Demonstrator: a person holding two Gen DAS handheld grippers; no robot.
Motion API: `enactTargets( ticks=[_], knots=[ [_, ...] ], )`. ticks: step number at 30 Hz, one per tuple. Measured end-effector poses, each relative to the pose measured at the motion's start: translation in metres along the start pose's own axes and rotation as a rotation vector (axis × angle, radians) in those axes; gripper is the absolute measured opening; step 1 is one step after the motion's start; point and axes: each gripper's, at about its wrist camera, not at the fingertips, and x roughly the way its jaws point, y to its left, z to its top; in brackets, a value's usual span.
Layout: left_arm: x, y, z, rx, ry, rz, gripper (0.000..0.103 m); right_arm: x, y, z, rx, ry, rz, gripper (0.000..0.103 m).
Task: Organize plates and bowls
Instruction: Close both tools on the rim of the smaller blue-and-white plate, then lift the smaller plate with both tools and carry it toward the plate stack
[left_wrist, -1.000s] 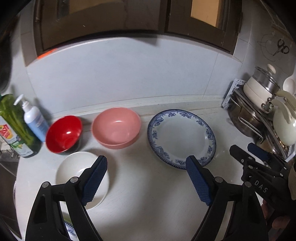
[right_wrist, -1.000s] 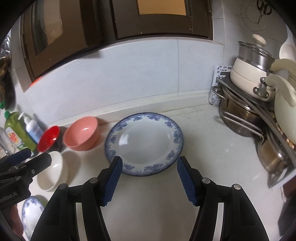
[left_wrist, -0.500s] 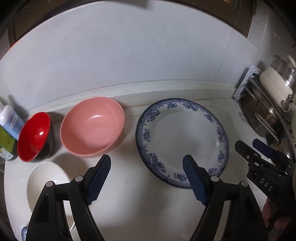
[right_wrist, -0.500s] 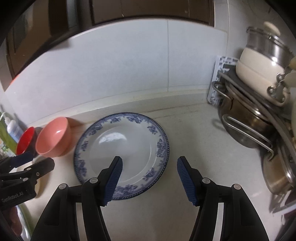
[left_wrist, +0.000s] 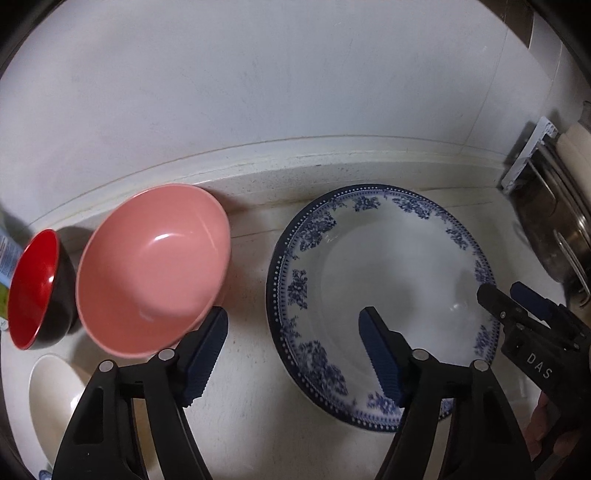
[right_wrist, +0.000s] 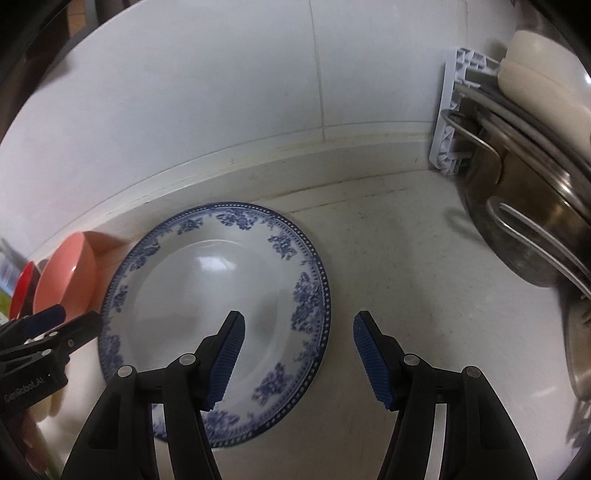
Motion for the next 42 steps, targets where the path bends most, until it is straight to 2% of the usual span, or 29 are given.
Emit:
enactTargets(
  ticks=[9,17,19,21,26,28,32,42],
  knots=[
    [0.023,0.002,0.004,-0.032,0.041,0.012,0.067,0.023,-0.006,0.003,0.035,0.034,0.008,0.062],
    [0.031,0.005,0.009,-0.088,0.057,-0.003,0.063,0.030,-0.002,0.008,0.033,0.026,0.023,0.061],
    [0.031,0.004,0.011,-0.090,0.051,-0.014,0.063,0.031,-0.002,0.009,0.039,0.024,0.025,0.059],
    [0.030,0.005,0.011,-0.086,0.051,-0.018,0.061,0.032,-0.003,0.011,0.041,0.026,0.030,0.051],
    [0.037,0.001,0.011,-0.076,0.070,-0.015,0.047,0.032,-0.005,0.012,0.017,0.033,0.041,0.040],
    [0.038,0.000,0.010,-0.065,0.065,0.000,0.042,0.033,-0.004,0.012,-0.002,0.034,0.015,0.033],
    [0.038,0.000,0.010,-0.055,0.058,0.019,0.035,0.033,-0.002,0.011,-0.029,0.034,0.007,0.033],
    [0.032,0.003,0.005,-0.059,0.050,0.016,0.035,0.016,0.002,-0.001,-0.018,-0.003,-0.025,0.033]
  ],
)
